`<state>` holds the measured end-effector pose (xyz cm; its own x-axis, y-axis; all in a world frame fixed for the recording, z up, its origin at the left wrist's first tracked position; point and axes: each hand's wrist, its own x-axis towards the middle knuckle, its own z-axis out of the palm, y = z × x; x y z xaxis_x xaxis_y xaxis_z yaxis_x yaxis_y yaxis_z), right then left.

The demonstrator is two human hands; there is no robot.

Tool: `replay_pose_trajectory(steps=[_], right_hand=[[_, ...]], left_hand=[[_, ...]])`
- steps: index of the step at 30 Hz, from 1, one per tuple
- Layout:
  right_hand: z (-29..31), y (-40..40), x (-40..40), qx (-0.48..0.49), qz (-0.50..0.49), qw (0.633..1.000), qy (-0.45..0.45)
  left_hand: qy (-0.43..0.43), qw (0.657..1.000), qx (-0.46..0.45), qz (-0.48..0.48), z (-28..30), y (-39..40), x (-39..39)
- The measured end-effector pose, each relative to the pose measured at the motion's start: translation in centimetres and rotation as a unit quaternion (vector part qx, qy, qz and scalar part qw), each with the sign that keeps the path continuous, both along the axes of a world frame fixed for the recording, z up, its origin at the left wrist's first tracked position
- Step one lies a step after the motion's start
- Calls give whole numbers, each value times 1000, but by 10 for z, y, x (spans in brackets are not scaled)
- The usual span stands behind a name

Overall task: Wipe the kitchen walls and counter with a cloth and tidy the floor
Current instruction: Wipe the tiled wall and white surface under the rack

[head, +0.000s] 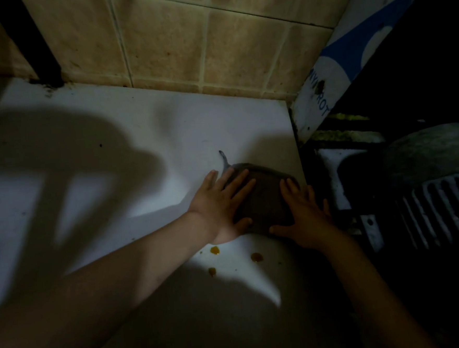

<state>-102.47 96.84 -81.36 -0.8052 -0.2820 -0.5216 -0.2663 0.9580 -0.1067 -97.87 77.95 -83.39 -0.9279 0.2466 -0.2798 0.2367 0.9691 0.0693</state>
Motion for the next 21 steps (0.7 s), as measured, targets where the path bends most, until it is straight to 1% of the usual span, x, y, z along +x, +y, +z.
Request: replay_pose_trajectory(steps=[10, 15, 21], right_hand=[[-1, 17, 35, -3, -14, 1000, 1], [-1, 18, 47, -9, -20, 1000, -4], [-1, 21, 63, -17, -17, 1000, 3]], left_hand=[[-4, 1000, 21, -18, 4, 12, 25], [17, 999, 16, -26, 4, 14, 37], [16, 999, 42, -21, 3, 16, 51]])
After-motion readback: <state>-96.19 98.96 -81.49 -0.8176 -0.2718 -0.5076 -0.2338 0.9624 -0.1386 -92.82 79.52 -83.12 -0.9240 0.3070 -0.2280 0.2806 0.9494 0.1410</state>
